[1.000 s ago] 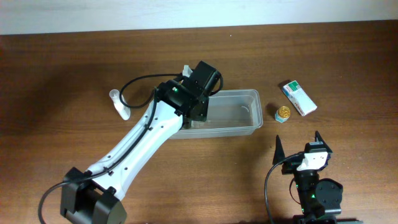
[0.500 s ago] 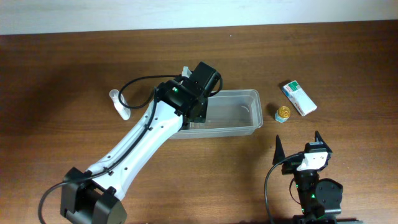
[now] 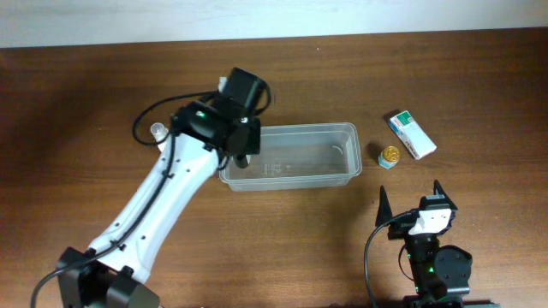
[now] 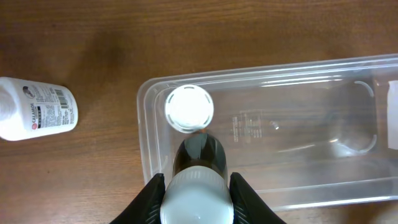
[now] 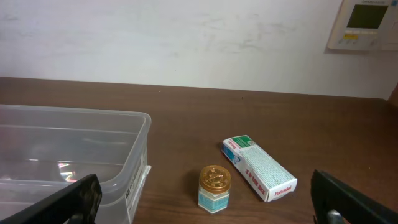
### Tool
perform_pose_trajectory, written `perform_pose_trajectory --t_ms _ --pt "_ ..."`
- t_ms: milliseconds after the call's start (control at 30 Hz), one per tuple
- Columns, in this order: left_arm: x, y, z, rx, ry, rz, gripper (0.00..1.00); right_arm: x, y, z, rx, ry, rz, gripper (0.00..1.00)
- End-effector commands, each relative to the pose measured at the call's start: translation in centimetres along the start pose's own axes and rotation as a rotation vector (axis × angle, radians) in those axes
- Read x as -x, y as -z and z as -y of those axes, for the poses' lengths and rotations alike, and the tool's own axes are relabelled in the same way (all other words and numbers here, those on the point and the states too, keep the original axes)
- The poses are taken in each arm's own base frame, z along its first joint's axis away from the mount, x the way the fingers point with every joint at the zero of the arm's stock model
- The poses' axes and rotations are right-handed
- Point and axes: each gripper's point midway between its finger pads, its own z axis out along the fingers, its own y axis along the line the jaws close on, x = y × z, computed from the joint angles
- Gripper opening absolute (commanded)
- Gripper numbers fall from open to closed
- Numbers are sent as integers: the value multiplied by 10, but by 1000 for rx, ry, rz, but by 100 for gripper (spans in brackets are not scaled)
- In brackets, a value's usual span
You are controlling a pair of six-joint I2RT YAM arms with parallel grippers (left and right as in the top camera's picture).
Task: Pack container
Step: 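Lower and release the brown bottle into the container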
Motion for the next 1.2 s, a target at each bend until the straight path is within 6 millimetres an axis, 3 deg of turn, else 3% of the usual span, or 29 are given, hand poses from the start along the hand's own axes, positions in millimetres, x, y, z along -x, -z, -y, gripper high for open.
perform_pose_trajectory --t_ms 0,767,1000,1067,1133,1167 --pt "3 12 8 -105 -32 5 5 -2 0 1 -7 -1 -5 98" --pt "-47 -56 -4 -66 -5 -81 3 -2 0 1 -7 -1 -5 98" --pt "-51 -60 -12 -25 -8 -83 4 -2 0 1 -7 -1 -5 98" --pt "-51 -60 -12 -25 -8 -84 9 -2 0 1 -7 -1 -5 98" --pt "-51 -60 -12 -26 -8 -84 24 -2 0 1 -7 -1 -5 98" --pt "-51 -60 -12 -26 -9 -84 25 -2 0 1 -7 -1 -5 98"
